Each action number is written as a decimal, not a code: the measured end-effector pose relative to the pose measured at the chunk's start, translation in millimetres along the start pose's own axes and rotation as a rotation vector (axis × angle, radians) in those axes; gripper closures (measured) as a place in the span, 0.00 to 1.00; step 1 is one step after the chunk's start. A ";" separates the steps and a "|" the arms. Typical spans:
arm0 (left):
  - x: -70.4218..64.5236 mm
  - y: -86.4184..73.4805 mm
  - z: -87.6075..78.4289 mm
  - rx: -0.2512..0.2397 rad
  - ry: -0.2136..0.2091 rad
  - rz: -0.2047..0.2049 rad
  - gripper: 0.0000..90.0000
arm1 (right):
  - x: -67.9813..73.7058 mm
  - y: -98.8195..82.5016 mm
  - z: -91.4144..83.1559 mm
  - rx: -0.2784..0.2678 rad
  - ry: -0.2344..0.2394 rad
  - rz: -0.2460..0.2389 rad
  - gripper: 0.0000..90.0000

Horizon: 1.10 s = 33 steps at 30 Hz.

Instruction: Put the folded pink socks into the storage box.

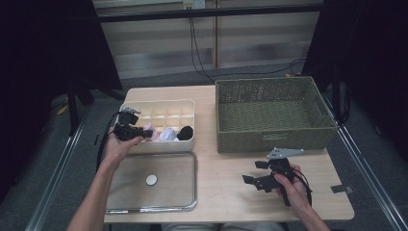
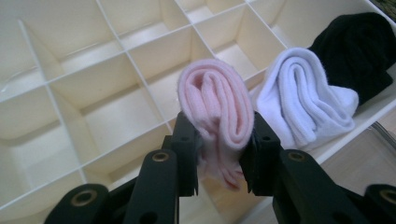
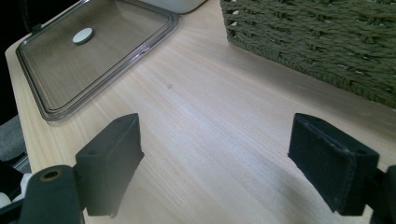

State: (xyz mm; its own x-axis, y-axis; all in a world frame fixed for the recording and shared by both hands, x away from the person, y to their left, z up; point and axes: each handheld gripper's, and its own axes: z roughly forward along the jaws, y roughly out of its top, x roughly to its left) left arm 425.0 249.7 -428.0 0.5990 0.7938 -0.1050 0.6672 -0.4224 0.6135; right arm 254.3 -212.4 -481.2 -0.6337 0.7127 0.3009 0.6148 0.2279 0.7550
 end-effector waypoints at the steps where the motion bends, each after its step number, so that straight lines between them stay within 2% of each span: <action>1: -0.4 0.0 1.9 0.015 -0.007 0.011 0.77 | -0.3 -0.1 0.3 -0.001 -0.001 -0.004 0.19; 3: -2.9 -0.4 6.9 0.036 -0.025 0.015 0.77 | -0.3 0.0 0.9 -0.003 0.003 -0.009 0.19; 8: -5.0 0.3 9.5 0.031 -0.026 0.017 0.77 | -0.4 -0.1 0.8 -0.001 0.001 -0.002 0.19; 10: -3.0 0.5 8.2 0.034 -0.043 0.001 0.75 | -0.4 -0.1 0.9 0.000 0.000 -0.001 0.19; 11: -3.0 0.4 8.2 0.023 -0.036 -0.011 0.74 | -0.3 -0.1 0.9 -0.001 0.001 -0.002 0.19; 12: -2.2 0.6 7.5 0.025 -0.052 -0.018 0.72 | -0.3 -0.1 1.0 -0.002 0.001 -0.004 0.19; 13: -0.7 1.0 6.5 0.025 -0.048 -0.008 0.69 | -0.3 -0.1 1.0 -0.001 0.001 -0.005 0.19; 19: 3.6 3.0 3.7 -0.004 -0.045 -0.034 0.57 | -0.2 -0.3 0.9 0.000 0.002 -0.004 0.19; 21: 3.7 3.0 3.7 -0.013 -0.054 -0.035 0.61 | -0.4 -0.3 1.0 0.001 0.002 -0.004 0.19; 22: 3.7 3.0 3.6 -0.005 -0.059 -0.030 0.70 | -0.4 -0.3 1.2 0.002 0.002 -0.002 0.19; 24: 2.6 2.9 6.8 0.037 -0.067 -0.020 0.77 | -0.1 -0.4 1.7 0.004 0.001 -0.002 0.19; 26: 1.9 1.8 11.0 0.053 -0.064 -0.023 0.78 | 0.0 -0.5 2.4 0.006 0.005 -0.007 0.19; 28: 1.7 0.7 12.4 0.039 -0.070 -0.036 0.79 | 0.8 -0.6 2.6 0.005 0.004 0.000 0.19; 30: 0.8 0.2 13.2 0.051 -0.089 -0.029 0.79 | 0.8 -0.9 2.3 0.005 0.003 -0.002 0.19; 33: -0.4 0.3 15.0 0.085 -0.085 -0.009 0.79 | 0.4 -0.9 2.6 0.003 0.002 0.003 0.19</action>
State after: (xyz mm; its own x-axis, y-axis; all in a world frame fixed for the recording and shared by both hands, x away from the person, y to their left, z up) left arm 431.6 242.7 -439.5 0.6258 0.7593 -0.1787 0.7058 -0.4536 0.5441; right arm 254.7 -210.6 -483.3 -0.6330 0.7118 0.3043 0.6181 0.2281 0.7522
